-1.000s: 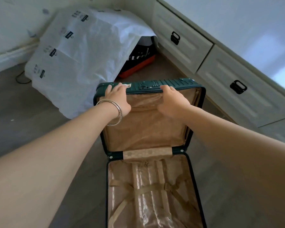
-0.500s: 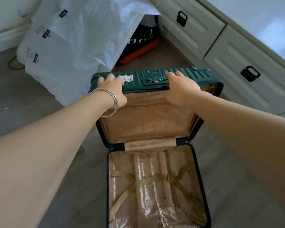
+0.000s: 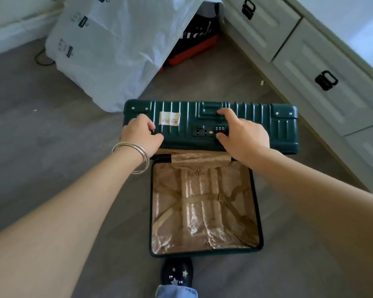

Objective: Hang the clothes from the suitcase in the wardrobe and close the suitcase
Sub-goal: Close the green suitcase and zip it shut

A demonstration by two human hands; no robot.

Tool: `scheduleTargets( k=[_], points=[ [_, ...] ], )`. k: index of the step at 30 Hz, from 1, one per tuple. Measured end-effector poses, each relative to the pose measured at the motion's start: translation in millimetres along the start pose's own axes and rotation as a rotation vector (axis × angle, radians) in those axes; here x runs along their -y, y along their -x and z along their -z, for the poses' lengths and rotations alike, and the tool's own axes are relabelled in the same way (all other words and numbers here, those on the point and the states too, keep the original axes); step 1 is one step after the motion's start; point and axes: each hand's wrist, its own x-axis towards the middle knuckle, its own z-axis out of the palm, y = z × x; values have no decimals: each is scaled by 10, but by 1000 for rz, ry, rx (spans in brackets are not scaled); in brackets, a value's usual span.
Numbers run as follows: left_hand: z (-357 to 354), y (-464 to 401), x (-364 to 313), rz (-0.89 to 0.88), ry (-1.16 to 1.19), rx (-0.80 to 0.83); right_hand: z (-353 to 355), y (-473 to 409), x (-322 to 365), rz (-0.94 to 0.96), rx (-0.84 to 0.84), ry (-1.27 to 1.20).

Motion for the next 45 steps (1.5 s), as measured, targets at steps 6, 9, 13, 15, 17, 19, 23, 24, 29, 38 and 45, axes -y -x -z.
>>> scheduleTargets(
  k=[6, 9, 13, 15, 17, 19, 23, 24, 29, 38, 45],
  points=[
    [-207, 700, 385, 262, 442, -104, -286, 736, -161, -87, 54, -33],
    [-375, 911, 649, 396, 489, -44, -470, 983, -283, -117, 65, -137],
    [-743, 1141, 995, 465, 501, -51, -884, 1345, -466, -74, 3, -296],
    [-918, 1212, 1144, 484, 525, -68, -1147, 1512, -551, -37, -75, -382],
    [-1110, 1293, 1339, 493, 538, -58, -1444, 1683, -641, -28, -117, -450],
    [-1290, 1392, 1540, 511, 513, -16, -1750, 1853, -715, -40, -110, -477],
    [-1608, 1561, 1884, 484, 512, 88, -2372, 2129, -789, -70, -136, -551],
    [-1662, 1579, 1967, 475, 525, 93, -2500, 2173, -801, -79, -149, -573],
    [-1812, 1471, 2326, 427, 549, 57, -3006, 2222, -832, -45, -217, -617],
    [-2087, 1359, 2500, 339, 518, 98, -3488, 2223, -1011, 70, -336, -566],
    [-2097, 1538, 2482, 208, 408, 210, -2922, 2239, -851, 176, -353, -282]
  ],
)
